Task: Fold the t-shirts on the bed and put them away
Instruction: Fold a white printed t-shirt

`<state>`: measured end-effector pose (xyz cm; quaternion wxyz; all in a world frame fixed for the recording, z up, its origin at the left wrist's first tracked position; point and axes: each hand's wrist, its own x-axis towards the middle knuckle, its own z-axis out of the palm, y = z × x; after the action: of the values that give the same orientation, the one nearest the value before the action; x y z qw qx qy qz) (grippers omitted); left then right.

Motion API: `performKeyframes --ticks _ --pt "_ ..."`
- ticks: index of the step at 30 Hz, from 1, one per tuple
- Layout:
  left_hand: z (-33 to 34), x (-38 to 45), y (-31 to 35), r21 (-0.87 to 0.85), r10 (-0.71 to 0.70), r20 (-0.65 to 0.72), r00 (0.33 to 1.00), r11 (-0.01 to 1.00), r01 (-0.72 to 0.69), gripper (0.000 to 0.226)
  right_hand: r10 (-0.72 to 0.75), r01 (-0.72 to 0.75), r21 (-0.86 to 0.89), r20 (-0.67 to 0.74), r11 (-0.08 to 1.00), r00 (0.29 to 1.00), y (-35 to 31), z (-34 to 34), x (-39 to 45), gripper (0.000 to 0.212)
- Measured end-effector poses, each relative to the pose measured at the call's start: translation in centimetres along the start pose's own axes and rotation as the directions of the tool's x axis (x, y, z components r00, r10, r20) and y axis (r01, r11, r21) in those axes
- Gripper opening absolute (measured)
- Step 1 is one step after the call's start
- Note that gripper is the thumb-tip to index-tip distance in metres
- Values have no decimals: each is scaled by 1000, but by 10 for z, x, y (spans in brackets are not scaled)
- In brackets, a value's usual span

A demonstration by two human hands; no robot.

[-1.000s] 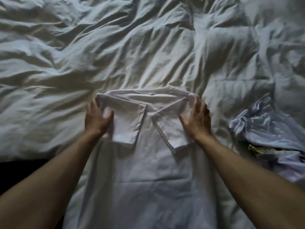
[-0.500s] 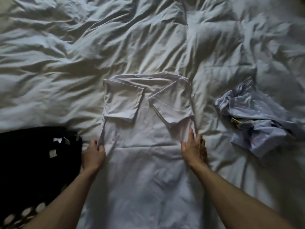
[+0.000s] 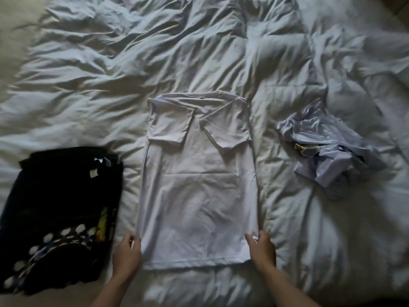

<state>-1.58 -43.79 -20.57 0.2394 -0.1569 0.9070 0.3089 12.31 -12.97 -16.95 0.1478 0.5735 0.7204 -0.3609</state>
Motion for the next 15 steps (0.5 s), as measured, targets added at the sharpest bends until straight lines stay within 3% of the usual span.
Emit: performKeyframes --ticks 3,9,15 --pt "-3 -9 7 24 -30 9 1000 999 30 3 -15 19 -65 65 998 998 0 -5 -3 21" --pt "-2 -18 26 180 -13 -37 999 984 19 44 -2 17 -191 83 982 997 -11 -14 0 41" --pt "6 2 63 251 46 -70 996 968 -27 55 -61 60 -264 4 963 998 -41 -15 18 65"
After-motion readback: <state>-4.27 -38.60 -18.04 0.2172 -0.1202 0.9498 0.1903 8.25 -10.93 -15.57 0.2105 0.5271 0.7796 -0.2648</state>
